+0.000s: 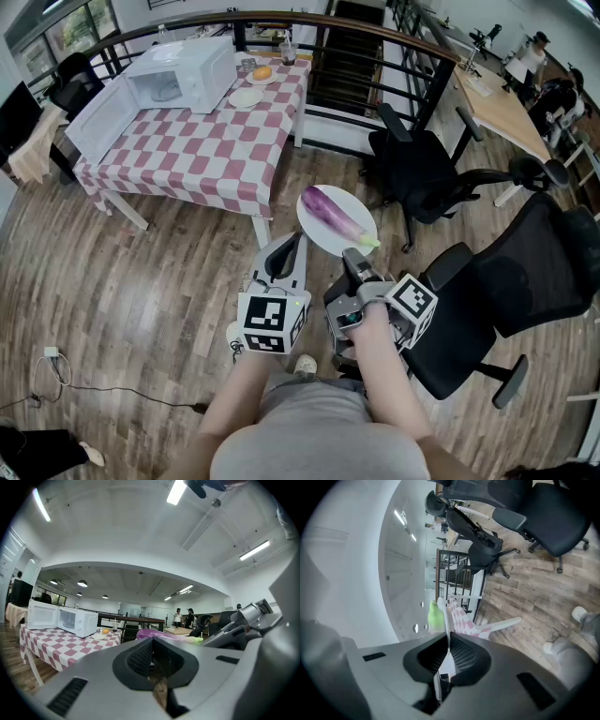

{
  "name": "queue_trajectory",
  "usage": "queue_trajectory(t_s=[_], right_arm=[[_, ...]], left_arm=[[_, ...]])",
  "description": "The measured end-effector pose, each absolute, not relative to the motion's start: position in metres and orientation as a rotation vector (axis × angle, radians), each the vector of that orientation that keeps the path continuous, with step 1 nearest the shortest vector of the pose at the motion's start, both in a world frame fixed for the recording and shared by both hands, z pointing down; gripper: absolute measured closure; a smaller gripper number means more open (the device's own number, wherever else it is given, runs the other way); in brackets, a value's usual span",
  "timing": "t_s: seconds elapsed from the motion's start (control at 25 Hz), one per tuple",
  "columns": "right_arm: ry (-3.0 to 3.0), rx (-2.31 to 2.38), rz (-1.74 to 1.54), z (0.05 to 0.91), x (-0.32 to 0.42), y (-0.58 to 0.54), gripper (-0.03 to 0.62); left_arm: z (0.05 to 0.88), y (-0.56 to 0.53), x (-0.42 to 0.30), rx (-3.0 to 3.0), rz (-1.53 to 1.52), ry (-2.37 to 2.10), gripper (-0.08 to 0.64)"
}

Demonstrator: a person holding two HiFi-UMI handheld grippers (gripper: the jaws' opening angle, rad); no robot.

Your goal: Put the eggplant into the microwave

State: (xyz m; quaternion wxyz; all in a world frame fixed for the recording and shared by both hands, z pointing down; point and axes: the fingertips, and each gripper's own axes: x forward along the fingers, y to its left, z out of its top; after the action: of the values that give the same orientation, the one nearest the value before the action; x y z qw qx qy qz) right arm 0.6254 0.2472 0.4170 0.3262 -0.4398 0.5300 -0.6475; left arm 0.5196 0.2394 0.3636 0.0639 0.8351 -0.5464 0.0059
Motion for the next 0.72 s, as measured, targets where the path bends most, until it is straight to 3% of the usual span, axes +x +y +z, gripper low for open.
queue_trajectory(t_s=[0.72], right_arm=[[1.411, -1.138, -1.722, 0.408, 0.583, 0.234, 0.557]], left_arm=[[0.357, 0.228, 0.473, 2.488, -0.021, -1.690, 0.561]])
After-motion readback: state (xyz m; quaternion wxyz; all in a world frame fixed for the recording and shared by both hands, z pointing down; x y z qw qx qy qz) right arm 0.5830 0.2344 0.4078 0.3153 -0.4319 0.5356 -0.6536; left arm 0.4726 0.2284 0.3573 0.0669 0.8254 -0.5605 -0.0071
